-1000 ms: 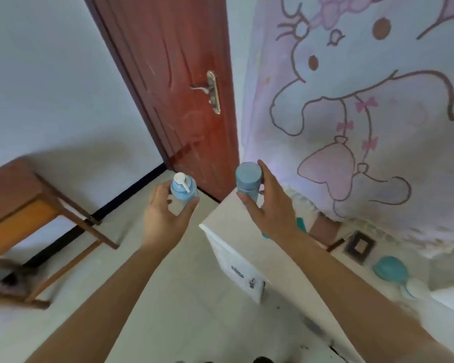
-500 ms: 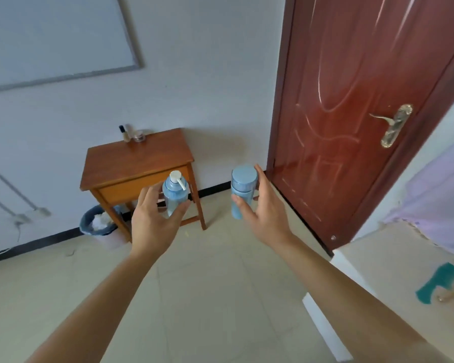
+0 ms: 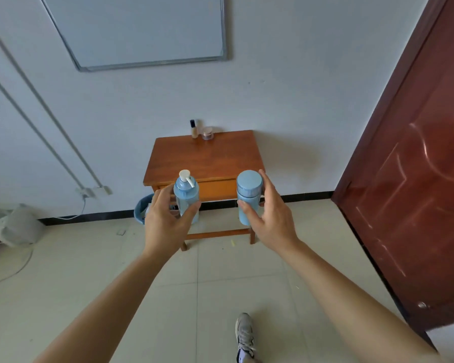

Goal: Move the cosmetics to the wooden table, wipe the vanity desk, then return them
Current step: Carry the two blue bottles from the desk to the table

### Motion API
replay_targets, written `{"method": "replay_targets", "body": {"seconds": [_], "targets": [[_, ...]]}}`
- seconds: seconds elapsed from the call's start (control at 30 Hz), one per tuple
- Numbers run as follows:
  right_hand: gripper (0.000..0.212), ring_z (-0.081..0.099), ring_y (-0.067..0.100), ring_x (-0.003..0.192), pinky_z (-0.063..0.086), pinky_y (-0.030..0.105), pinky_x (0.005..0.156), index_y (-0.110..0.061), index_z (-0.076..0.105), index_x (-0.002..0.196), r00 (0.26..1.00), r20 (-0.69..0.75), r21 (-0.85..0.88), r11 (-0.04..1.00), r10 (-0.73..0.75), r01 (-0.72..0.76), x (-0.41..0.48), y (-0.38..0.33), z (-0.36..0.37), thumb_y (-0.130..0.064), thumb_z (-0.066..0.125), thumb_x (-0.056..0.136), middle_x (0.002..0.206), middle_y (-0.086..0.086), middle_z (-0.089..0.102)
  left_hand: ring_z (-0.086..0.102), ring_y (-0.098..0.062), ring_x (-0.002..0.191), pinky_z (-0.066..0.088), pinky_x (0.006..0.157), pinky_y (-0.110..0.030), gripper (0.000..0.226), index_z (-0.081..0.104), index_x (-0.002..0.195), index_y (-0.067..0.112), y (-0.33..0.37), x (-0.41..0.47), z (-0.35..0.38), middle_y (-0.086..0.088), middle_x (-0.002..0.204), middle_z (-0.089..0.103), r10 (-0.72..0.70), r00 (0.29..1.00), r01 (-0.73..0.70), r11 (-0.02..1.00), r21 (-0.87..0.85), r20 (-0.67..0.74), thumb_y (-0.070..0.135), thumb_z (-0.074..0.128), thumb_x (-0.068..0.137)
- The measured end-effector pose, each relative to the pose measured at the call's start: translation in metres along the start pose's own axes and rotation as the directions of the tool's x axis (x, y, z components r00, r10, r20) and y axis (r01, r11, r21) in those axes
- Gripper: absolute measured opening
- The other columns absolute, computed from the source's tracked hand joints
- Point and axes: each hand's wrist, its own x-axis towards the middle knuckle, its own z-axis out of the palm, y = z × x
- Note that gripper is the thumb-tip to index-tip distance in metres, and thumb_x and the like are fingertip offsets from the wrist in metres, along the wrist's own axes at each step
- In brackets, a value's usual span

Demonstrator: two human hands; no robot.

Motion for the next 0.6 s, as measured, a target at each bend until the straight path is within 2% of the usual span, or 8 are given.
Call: {"method": "replay_targets", "body": {"seconds": [0.17,0.3,0.43,0.5,0.6], "targets": [[0.077,0.055,0.011,0.121,0.038,0.012,0.088,-0.021,0.023,0.154,0.999,0.047,0.021,1.000,-0.023,0.022,0.099,0.033,0.053,-0.055,0.057,0.093,0.148,-0.005,0.046,0.062,-0.014,0.099,0.058,0.082,-0.039,0.055,0.056,0.125,0.018,-0.025,0.110,0.026,0.006,0.112,0.059,-0.029,0.999,0.030,0.999,0.030,-0.026,0.034,0.079,0.078],[0.077,0.043,0.004,0.132,0.026,-0.001,0.095,-0.021,0.025,0.153,0.997,0.050,0.032,0.998,-0.051,0.049,0.183,0.053,0.089,-0.055,0.058,0.093,0.148,-0.006,0.046,0.066,-0.014,0.095,0.058,0.082,-0.036,0.057,0.056,0.126,0.022,-0.035,0.192,0.036,0.007,0.113,0.061,-0.058,0.997,0.059,0.998,0.035,-0.053,0.035,0.080,0.076],[0.079,0.037,-0.003,0.132,0.034,0.011,0.099,-0.017,0.022,0.154,0.993,0.092,0.064,0.996,-0.071,0.065,0.249,0.062,0.131,-0.052,0.058,0.093,0.151,-0.002,0.043,0.063,-0.011,0.099,0.057,0.083,-0.036,0.058,0.055,0.127,0.021,-0.051,0.255,0.037,0.010,0.114,0.059,-0.088,0.990,0.094,0.995,0.047,-0.112,0.033,0.080,0.076],[0.079,0.033,-0.009,0.129,0.035,0.008,0.097,-0.017,0.022,0.155,0.989,0.121,0.073,0.995,-0.080,0.071,0.277,0.067,0.154,-0.050,0.059,0.093,0.151,-0.003,0.042,0.061,-0.009,0.100,0.057,0.083,-0.038,0.059,0.055,0.128,0.019,-0.064,0.283,0.037,0.008,0.115,0.059,-0.094,0.987,0.100,0.994,0.040,-0.132,0.032,0.080,0.076],[0.072,0.046,-0.001,0.127,0.044,0.013,0.094,-0.019,0.029,0.152,0.982,0.168,0.105,0.992,-0.090,0.073,0.316,0.078,0.193,-0.048,0.060,0.094,0.146,-0.004,0.048,0.061,-0.007,0.100,0.058,0.084,-0.037,0.057,0.055,0.127,0.021,-0.092,0.327,0.038,0.010,0.116,0.059,-0.110,0.984,0.115,0.993,0.033,-0.141,0.032,0.080,0.077]]}}
